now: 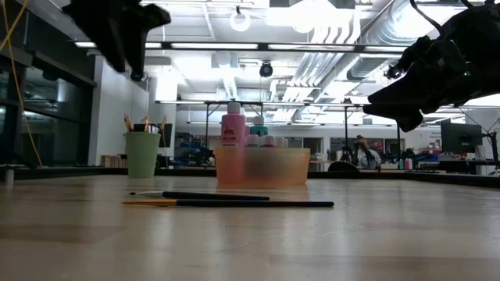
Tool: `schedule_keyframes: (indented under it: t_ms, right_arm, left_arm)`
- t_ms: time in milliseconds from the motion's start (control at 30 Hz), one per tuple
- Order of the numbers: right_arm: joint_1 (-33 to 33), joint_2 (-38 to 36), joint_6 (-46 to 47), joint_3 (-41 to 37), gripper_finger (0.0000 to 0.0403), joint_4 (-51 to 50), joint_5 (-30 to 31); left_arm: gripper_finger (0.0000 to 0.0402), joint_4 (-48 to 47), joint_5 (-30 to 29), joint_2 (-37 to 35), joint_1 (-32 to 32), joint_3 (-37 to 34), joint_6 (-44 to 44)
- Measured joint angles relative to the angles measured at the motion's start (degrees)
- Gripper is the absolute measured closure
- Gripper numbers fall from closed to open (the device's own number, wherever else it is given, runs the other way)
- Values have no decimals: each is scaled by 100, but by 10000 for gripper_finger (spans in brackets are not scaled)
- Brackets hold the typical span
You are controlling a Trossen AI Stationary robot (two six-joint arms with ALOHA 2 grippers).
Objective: Pick & Place Paint Supplies
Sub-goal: Put the white paintbrush into the cup
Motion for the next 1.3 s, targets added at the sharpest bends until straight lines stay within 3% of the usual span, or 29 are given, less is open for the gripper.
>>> schedule_keyframes:
  t_ms: [433,833,1300]
  right_arm:
    - [1,2,1,0,243,0,-1]
    - [1,2,0,1,243,0,-1]
    - [0,2,1,0,243,-39,0]
  left_arm:
    - [254,3022,799,144,-278,-1716,-336]
    - [254,3251,904,1325,-73,-1814,-619]
    - [254,3643,928,1379,130,-1715,-445]
